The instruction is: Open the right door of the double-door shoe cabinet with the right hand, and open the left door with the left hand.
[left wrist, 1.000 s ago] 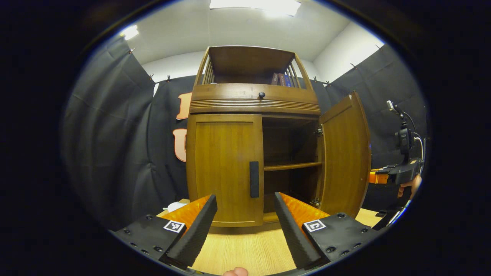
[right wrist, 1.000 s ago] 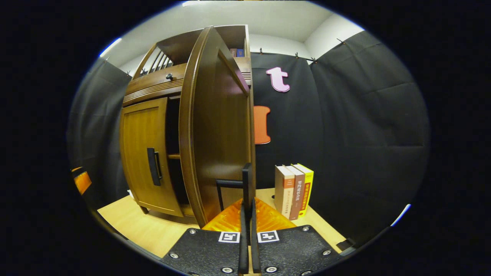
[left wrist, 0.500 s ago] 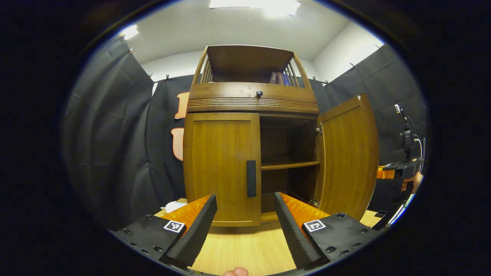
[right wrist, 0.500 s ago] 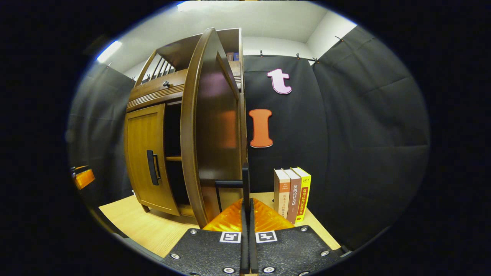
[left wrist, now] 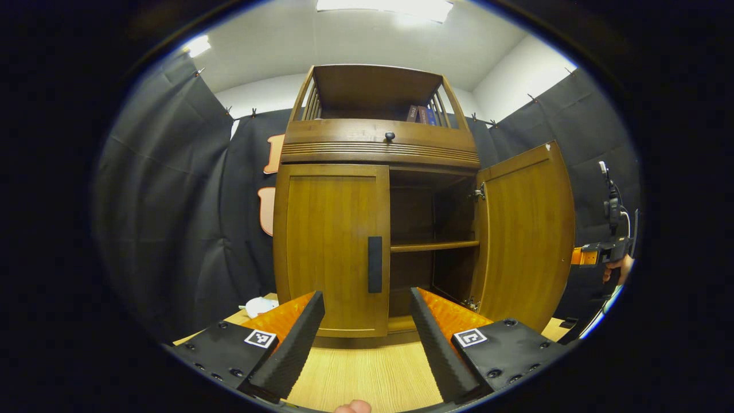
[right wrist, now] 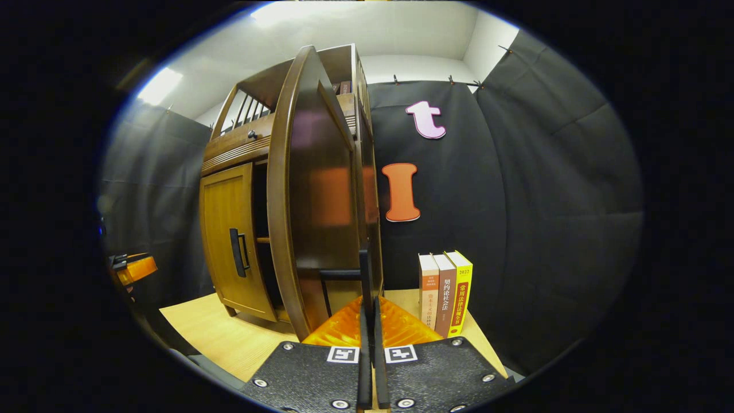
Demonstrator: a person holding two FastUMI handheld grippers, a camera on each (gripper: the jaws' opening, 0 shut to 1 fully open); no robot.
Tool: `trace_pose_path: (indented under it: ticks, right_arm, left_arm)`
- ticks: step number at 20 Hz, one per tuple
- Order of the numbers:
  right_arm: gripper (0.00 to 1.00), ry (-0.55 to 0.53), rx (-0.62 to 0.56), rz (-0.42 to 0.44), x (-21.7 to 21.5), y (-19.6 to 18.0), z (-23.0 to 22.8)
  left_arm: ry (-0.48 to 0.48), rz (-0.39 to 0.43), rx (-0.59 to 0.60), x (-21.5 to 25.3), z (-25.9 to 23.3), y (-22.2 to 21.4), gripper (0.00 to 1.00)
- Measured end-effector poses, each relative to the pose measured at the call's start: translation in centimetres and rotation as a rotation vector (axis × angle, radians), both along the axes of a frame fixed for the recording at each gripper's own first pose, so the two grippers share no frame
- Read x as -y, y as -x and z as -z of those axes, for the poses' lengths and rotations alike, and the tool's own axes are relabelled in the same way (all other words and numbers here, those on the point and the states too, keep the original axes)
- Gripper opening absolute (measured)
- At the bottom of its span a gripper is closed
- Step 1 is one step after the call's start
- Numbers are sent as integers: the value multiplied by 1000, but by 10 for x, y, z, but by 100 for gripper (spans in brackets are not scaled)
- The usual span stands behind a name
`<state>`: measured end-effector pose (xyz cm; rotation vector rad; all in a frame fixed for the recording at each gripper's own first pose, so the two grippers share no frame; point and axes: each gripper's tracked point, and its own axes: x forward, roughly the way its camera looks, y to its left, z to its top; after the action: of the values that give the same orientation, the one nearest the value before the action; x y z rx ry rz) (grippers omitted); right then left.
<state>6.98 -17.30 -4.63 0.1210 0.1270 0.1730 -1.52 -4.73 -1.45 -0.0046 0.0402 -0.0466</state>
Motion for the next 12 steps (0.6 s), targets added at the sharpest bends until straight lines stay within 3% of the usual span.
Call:
trace_pose_path:
  ticks: [6,9,11,12]
  right_arm:
    - [3,-3,-14,-3,16,23,8]
    - [12,20,-15,40,26,42,13]
    - [12,15,-12,75,28,54,12]
    - [5,6,-12,100,30,60,10]
  left_arm:
    - [21,-21,-3,3,4,-2,96]
    - [7,-12,-9,6,6,-6,94]
    - [2,1,-17,9,10,-7,94]
    - [2,8,-22,10,12,-9,96]
